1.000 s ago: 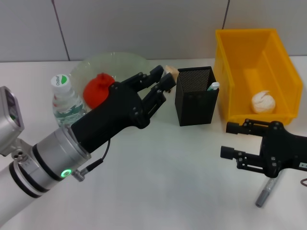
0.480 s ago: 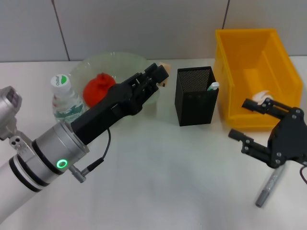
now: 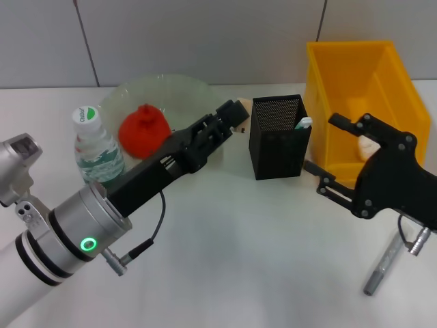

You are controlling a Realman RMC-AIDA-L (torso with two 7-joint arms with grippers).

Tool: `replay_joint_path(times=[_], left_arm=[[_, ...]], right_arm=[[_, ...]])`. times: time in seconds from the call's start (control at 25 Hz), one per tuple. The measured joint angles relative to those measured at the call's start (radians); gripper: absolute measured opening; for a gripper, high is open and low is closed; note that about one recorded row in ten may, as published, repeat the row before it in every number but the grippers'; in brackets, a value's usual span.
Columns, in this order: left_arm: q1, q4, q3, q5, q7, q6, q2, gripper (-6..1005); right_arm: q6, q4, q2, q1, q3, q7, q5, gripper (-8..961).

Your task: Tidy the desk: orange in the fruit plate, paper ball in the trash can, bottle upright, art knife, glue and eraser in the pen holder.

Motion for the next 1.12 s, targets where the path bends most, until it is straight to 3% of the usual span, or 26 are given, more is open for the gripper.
replay_joint_path(times=[0.4, 1.12], left_arm=[[-0.014, 0.001, 0.018, 0.031, -0.084, 0.008, 0.003, 327], [-0.014, -0.001, 0.025, 0.032, -0.1, 0.008, 0.0, 338]], right_arm=[[-0.008, 0.053, 0.0, 0.052, -0.01, -0.093, 0.001, 633], [-0.014, 0.034, -0.003, 0.063, -0.05, -0.098, -0.002, 641]])
